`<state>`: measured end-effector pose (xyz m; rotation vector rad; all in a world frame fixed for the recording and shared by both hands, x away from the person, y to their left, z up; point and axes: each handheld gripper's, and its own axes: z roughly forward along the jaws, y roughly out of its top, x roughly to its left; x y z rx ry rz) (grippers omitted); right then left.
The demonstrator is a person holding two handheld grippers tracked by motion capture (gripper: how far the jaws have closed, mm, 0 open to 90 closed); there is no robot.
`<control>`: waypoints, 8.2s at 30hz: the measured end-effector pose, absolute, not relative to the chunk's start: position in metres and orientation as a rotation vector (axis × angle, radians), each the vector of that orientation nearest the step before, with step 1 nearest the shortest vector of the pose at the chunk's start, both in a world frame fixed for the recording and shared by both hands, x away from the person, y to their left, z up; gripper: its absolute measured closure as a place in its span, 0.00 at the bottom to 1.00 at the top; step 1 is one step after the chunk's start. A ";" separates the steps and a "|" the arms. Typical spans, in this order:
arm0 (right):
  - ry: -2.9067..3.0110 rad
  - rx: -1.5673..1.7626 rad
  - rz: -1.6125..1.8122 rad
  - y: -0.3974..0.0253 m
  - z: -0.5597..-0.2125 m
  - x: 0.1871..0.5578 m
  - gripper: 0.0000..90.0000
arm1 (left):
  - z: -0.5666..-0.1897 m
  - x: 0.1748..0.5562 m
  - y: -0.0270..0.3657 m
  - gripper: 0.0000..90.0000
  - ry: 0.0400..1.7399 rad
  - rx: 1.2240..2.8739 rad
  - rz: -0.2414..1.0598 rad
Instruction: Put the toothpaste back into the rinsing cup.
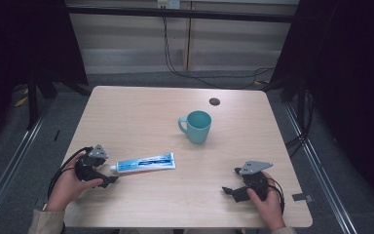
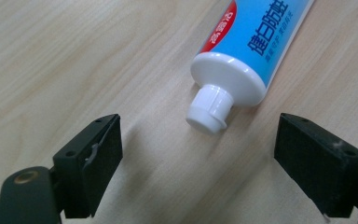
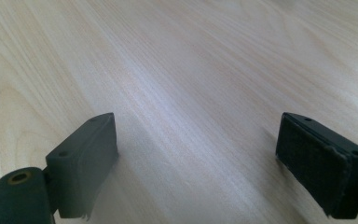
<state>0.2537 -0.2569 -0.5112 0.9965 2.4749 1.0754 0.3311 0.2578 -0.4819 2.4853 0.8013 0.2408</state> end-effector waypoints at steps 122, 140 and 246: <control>2.475 0.996 1.075 -0.257 -0.511 0.254 0.13 | -0.469 0.380 0.109 0.43 0.286 2.862 0.118; 2.476 0.997 1.076 -0.257 -0.511 0.254 0.13 | -0.467 0.377 0.101 0.65 0.342 2.889 0.065; 2.476 0.995 1.077 -0.257 -0.511 0.254 0.13 | -0.380 0.376 0.112 0.82 0.734 1.916 0.154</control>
